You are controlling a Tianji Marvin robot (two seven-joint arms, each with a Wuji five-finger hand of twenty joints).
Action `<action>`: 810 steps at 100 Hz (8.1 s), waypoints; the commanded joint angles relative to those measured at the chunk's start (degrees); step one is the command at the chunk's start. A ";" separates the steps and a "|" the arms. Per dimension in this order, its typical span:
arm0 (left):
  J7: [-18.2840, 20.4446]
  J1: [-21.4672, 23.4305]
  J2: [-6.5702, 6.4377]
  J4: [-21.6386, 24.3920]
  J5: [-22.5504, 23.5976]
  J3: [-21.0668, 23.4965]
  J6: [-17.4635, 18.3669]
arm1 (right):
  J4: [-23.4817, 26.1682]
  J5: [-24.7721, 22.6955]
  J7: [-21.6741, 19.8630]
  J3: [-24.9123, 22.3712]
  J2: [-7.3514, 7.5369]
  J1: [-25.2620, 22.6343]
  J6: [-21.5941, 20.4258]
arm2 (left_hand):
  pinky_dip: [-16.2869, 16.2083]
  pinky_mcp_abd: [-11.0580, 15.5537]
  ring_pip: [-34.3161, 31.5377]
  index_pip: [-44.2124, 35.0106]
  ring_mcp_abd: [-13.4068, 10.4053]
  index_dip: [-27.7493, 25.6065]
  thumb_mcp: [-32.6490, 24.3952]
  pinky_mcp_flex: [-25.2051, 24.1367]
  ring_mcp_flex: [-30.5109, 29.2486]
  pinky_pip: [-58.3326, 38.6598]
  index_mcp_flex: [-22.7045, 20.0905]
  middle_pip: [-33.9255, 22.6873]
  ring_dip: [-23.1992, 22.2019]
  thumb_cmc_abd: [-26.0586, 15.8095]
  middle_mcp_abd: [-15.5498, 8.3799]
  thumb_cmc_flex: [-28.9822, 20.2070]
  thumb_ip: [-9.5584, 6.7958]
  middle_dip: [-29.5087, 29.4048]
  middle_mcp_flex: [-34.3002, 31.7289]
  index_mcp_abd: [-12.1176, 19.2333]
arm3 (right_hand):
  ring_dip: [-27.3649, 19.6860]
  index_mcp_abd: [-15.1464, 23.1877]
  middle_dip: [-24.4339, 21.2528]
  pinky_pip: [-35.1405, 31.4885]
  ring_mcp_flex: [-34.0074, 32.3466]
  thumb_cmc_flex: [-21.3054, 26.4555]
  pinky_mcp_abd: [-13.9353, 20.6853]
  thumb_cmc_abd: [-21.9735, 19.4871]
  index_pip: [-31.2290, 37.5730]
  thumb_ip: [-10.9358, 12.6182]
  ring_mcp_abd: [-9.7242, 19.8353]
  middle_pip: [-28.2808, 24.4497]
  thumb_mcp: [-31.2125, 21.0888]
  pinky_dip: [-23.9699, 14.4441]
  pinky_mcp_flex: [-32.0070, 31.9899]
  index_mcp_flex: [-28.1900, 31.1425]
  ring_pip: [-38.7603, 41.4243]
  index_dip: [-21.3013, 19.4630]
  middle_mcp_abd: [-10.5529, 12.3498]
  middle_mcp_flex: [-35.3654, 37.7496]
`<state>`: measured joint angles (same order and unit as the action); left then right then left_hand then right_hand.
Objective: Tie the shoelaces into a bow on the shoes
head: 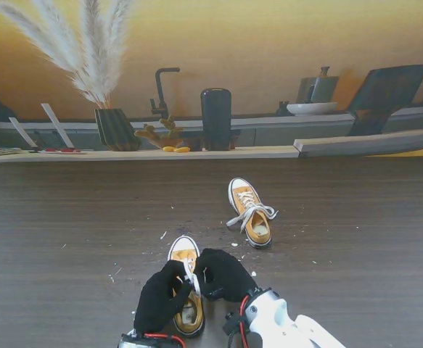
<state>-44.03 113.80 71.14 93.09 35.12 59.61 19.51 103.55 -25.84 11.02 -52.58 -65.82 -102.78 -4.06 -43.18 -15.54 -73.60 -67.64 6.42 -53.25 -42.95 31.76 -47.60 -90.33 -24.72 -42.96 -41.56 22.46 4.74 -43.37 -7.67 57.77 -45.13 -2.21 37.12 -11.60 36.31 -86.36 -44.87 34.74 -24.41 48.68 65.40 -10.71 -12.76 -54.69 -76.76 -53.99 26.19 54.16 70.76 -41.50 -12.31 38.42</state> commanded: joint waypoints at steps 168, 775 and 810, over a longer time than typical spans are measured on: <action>-3.10 -1.28 0.02 -1.48 2.10 -1.31 0.17 | 0.02 2.83 -1.93 2.42 -0.17 1.19 2.00 | -2.05 -1.05 0.02 2.01 -0.57 5.29 5.21 0.89 0.09 -0.40 0.40 1.50 -0.69 -0.10 -0.92 -1.82 3.63 0.29 -0.44 5.97 | 0.91 0.79 -2.88 0.15 1.57 -8.46 -1.73 -8.14 -21.96 3.15 -1.63 3.68 11.21 -0.60 -2.29 -1.18 -1.56 14.14 -1.32 -2.73; -10.52 14.57 -1.71 9.18 12.32 10.50 -10.64 | -0.40 -12.98 6.16 -19.68 0.82 -12.45 -7.38 | -2.45 4.06 36.85 46.13 2.07 32.38 12.90 -29.77 32.12 25.38 12.59 23.72 2.17 1.32 -0.48 3.40 -1.64 -27.13 31.39 1.24 | -18.74 2.23 -17.74 37.83 12.79 -10.12 -1.58 -9.02 -42.86 2.30 -4.91 19.14 23.82 23.57 -18.76 -22.63 -53.14 16.33 1.15 -14.42; 2.80 11.39 -4.66 17.21 22.84 0.38 -40.40 | 1.98 -3.78 3.91 -24.39 -0.20 -15.12 -8.01 | 1.55 6.71 53.78 48.48 3.06 32.44 15.03 -35.83 42.11 43.30 10.12 27.65 8.66 3.16 1.93 0.09 -1.84 -29.33 35.33 -1.59 | -18.58 2.33 -17.96 39.59 13.24 -10.61 -1.42 -12.93 -43.18 3.22 -5.11 19.82 26.19 23.37 -19.48 -22.55 -54.53 16.81 0.50 -13.77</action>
<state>-43.33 125.84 66.54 109.05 57.04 60.49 -21.91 104.95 -29.73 15.51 -76.79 -66.05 -117.62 -12.49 -42.38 -14.18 -21.65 -20.41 9.83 -21.78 -29.23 -2.64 -8.47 -48.92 -13.53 -16.85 -34.57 23.62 5.66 -41.99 -10.08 29.82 -12.03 -1.24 19.14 -9.42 19.28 -47.40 -32.97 26.13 -27.25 36.40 23.16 -6.83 -18.22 -35.81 -52.01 -30.73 7.34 33.05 17.13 -25.83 -12.14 25.96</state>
